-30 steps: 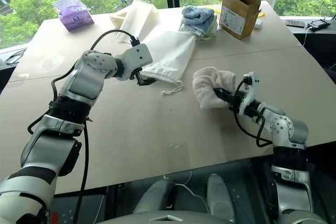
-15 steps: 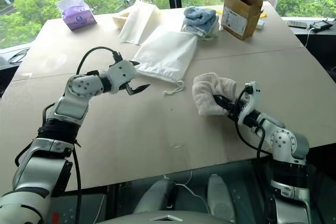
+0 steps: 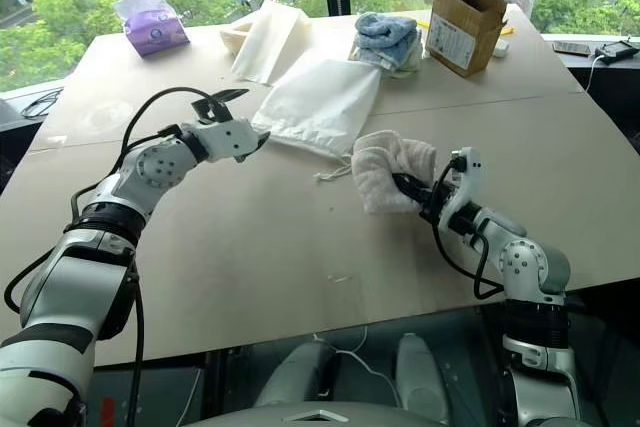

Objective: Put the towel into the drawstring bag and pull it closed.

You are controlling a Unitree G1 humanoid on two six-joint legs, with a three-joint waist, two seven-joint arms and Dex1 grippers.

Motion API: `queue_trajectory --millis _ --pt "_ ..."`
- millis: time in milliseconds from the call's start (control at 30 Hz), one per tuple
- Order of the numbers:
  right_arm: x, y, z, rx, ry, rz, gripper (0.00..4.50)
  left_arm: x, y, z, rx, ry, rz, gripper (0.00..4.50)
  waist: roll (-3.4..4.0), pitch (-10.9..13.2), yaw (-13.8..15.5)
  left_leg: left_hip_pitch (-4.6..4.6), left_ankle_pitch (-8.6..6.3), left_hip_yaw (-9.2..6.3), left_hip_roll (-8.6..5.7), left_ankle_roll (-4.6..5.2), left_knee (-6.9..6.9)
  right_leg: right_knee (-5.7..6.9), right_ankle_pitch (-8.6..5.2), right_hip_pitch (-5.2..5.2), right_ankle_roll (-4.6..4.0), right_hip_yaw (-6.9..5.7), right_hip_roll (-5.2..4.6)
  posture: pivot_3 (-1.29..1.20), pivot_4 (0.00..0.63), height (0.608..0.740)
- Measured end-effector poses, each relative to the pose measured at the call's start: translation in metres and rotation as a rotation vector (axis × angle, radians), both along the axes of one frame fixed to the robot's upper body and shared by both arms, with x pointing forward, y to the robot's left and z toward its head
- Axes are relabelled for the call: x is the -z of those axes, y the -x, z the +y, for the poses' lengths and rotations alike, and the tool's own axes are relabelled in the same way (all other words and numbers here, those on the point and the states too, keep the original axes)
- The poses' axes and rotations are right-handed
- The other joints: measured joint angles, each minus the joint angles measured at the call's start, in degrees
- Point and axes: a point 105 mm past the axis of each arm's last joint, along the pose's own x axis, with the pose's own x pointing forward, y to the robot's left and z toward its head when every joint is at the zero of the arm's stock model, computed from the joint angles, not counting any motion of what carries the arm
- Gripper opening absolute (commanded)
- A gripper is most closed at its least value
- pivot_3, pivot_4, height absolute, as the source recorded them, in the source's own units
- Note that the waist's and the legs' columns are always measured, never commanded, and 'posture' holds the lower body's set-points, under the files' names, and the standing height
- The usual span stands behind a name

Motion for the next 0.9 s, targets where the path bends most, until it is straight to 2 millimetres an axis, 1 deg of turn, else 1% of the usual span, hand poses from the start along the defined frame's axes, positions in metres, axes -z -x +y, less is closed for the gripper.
queue_trajectory --millis 67,167,267,333,467,633,700,900 --pt "0.004 0.001 -0.003 0.017 0.003 0.014 0.0 0.007 0.004 -0.011 0.055 -0.071 -0.083 4.5 0.0 0.0 -0.04 -0.01 0.0 0.0 0.0 0.0 -0.01 0.04 0.0 -0.02 0.0 0.01 0.01 0.0 0.15 0.74" --pt "0.007 0.003 -0.005 0.023 0.005 0.023 0.0 0.006 0.007 -0.016 0.072 -0.091 -0.162 4.5 0.0 0.0 -0.11 0.0 0.0 0.01 0.0 0.0 -0.01 0.05 0.0 -0.02 0.0 0.01 0.02 0.0 0.15 0.74" --pt "0.008 0.004 -0.006 0.031 0.013 0.028 0.0 0.003 0.006 -0.013 0.051 -0.061 -0.216 4.5 0.0 0.0 -0.11 0.01 0.0 0.02 0.0 0.0 -0.01 0.08 0.0 -0.03 0.0 0.02 0.02 0.0 0.15 0.74" --pt "0.008 0.004 -0.008 0.034 0.021 0.028 0.0 0.008 0.006 -0.011 0.033 -0.053 -0.221 4.5 0.01 0.0 -0.11 0.01 0.0 0.02 -0.01 0.0 -0.01 0.1 0.0 -0.03 0.0 0.02 0.02 0.0 0.15 0.74" --pt "0.007 0.005 -0.009 0.032 0.032 0.028 0.0 0.028 0.009 -0.009 0.016 -0.067 -0.193 4.5 0.0 0.0 -0.09 0.01 0.0 0.02 -0.02 0.0 0.0 0.11 0.0 -0.04 0.0 0.01 0.02 0.0 0.15 0.74" --pt "0.008 0.005 -0.008 0.033 0.033 0.039 0.0 0.035 0.007 -0.006 -0.027 -0.076 -0.209 4.5 0.0 0.0 -0.04 0.01 0.0 0.03 -0.04 0.01 0.0 0.12 0.0 -0.04 0.0 0.01 0.01 0.0 0.15 0.74" --pt "0.008 0.005 -0.007 0.036 0.036 0.039 0.0 0.036 0.005 -0.009 -0.031 -0.074 -0.209 4.5 0.0 0.0 0.05 0.01 0.0 0.01 -0.05 0.01 0.0 0.13 0.0 -0.04 0.0 0.0 0.0 0.0 0.15 0.74" --pt "0.007 0.006 -0.005 0.031 0.036 0.034 0.0 0.03 -0.005 -0.018 -0.046 -0.083 -0.219 4.5 0.0 0.0 0.24 0.0 0.0 0.01 -0.13 0.01 0.01 0.14 0.0 -0.04 0.01 0.0 -0.03 0.0 0.15 0.74"
